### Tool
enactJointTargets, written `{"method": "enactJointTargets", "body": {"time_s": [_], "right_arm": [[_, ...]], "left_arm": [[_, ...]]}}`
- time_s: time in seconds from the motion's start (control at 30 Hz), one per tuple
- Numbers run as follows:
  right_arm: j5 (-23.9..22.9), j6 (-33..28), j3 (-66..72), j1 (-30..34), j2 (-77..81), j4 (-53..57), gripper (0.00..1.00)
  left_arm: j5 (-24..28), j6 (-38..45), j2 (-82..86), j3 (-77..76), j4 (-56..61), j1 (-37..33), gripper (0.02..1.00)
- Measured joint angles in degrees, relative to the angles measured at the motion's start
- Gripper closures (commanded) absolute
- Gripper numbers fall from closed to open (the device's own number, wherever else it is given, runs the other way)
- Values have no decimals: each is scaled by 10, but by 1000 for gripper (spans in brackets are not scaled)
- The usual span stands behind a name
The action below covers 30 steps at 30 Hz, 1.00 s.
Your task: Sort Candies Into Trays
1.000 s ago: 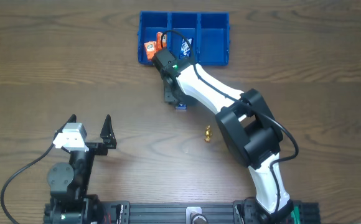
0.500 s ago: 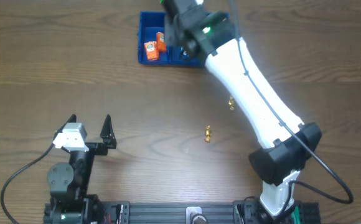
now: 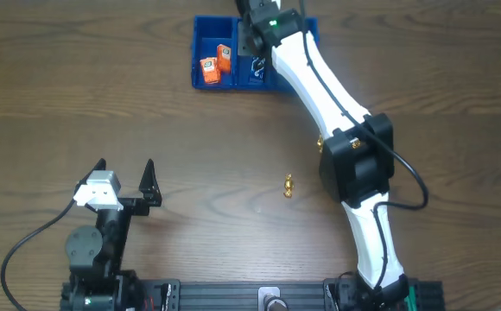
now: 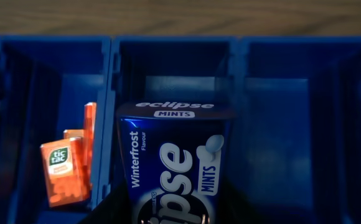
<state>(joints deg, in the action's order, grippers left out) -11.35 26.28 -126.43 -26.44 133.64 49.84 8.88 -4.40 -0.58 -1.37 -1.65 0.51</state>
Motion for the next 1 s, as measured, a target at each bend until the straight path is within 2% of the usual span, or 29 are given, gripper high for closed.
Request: {"method": "enactJointTargets", "body": {"time_s": [0.3,0.37,0.4,0.6,0.83,1.0], "right_arm": [[0,0,0,0,4,-13,647],[0,0,0,0,4,-13,568],[0,-2,0,0,5,-13,478],[0,-8,0,-4,5,-15,323],[0,-9,0,-8,9,-3,248],[0,-9,0,-8,1,57,211]], "left_arm": [[0,0,0,0,0,0,20],[0,0,0,0,0,0,20],[0,0,0,0,0,0,20],[0,0,0,0,0,0,20],[0,0,0,0,0,0,20],[0,0,0,0,0,0,20]]}}
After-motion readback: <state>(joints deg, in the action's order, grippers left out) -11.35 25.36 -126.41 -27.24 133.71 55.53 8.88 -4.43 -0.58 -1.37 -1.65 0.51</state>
